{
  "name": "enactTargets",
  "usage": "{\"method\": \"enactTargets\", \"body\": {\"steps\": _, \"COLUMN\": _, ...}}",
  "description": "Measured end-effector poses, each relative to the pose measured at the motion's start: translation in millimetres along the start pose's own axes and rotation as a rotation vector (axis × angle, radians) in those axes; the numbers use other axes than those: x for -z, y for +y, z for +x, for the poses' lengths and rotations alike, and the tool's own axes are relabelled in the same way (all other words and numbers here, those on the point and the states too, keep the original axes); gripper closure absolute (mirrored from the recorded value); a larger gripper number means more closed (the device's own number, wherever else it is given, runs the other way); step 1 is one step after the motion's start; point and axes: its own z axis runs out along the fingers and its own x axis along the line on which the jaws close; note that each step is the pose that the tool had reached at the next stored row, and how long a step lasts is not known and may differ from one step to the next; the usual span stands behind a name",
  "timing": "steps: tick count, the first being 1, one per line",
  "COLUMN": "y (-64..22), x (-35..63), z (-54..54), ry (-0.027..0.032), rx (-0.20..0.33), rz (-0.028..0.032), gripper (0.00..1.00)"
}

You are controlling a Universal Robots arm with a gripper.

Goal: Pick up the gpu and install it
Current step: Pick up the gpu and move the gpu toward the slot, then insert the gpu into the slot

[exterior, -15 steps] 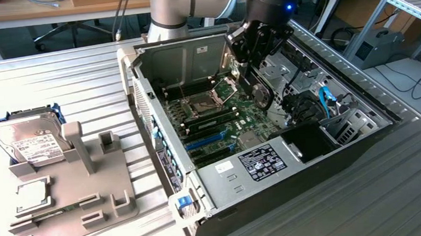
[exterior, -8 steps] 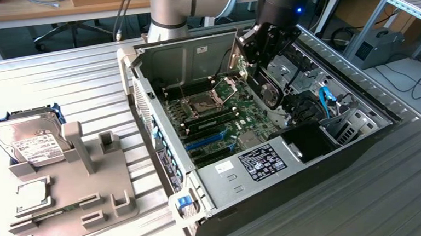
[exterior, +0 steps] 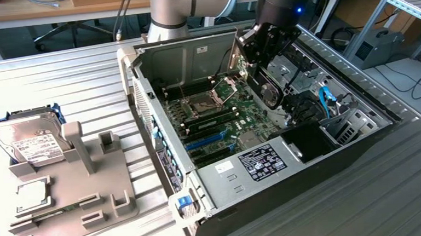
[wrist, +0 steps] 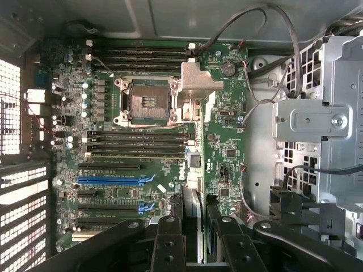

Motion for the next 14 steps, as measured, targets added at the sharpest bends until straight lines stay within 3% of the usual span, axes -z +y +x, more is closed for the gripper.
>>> {"method": "enactTargets", "body": {"steps": 8, "y": 0.1, "x": 0.1, "z": 2.7, "ry": 0.0004, "rx": 0.008, "rz": -0.0001, "gripper": 0.73}}
{"method": "enactTargets", "body": {"steps": 14, "y": 0.1, "x": 0.0, "z": 3.1, "ry": 0.0065, "rx": 0.116, "rz": -0.0027, "gripper": 0.73}}
